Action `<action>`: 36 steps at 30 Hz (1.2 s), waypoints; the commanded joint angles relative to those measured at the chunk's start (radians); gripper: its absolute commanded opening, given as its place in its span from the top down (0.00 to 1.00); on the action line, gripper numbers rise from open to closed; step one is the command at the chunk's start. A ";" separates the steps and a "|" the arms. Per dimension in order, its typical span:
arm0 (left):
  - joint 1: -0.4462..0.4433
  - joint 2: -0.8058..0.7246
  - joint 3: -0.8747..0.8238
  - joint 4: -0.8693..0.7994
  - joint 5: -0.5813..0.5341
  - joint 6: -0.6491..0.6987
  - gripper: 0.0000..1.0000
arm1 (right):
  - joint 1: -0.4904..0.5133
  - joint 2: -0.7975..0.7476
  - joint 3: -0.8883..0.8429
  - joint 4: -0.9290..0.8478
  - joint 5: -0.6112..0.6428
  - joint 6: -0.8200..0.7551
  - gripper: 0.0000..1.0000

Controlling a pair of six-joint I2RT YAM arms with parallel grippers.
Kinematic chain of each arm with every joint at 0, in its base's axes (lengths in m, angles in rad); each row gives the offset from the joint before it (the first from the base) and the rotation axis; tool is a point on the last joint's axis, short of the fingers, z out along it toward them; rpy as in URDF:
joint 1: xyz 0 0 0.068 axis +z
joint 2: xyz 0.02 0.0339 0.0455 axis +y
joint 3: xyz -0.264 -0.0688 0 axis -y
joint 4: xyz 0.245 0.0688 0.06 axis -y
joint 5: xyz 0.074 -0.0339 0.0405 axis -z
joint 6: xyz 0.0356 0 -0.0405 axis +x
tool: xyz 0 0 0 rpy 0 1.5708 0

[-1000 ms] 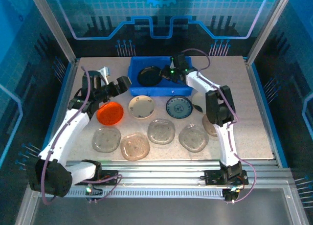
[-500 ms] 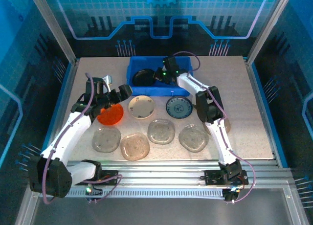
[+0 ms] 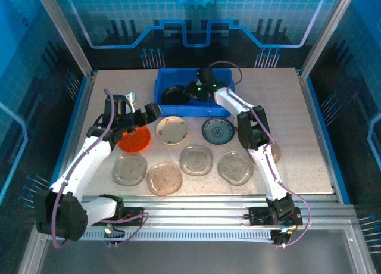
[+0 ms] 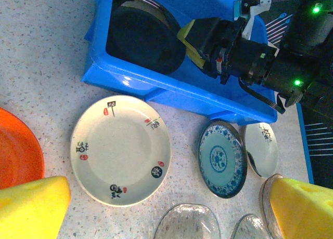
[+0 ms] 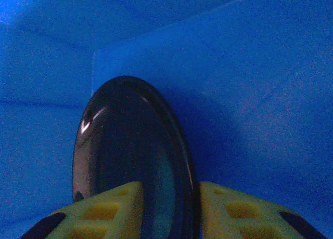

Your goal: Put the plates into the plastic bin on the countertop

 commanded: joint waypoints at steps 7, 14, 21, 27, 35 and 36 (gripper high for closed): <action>0.004 -0.005 -0.005 0.010 -0.005 0.035 0.01 | -0.007 -0.154 -0.075 -0.042 0.060 -0.077 0.40; -0.010 0.005 0.029 -0.012 -0.040 0.065 0.01 | -0.030 -0.343 -0.209 0.005 0.063 -0.133 0.33; -0.090 0.025 0.068 -0.017 -0.078 0.080 0.01 | -0.033 -0.617 -0.433 0.001 0.119 -0.218 0.35; -0.230 0.077 0.117 -0.004 -0.095 0.066 0.01 | -0.040 -0.990 -0.819 -0.006 0.174 -0.232 0.35; -0.461 0.225 0.199 0.071 -0.112 0.036 0.03 | -0.220 -1.448 -1.207 -0.178 0.271 -0.191 0.37; -0.485 0.248 0.208 0.088 -0.102 0.033 0.03 | -0.266 -1.494 -1.243 -0.199 0.273 -0.192 0.37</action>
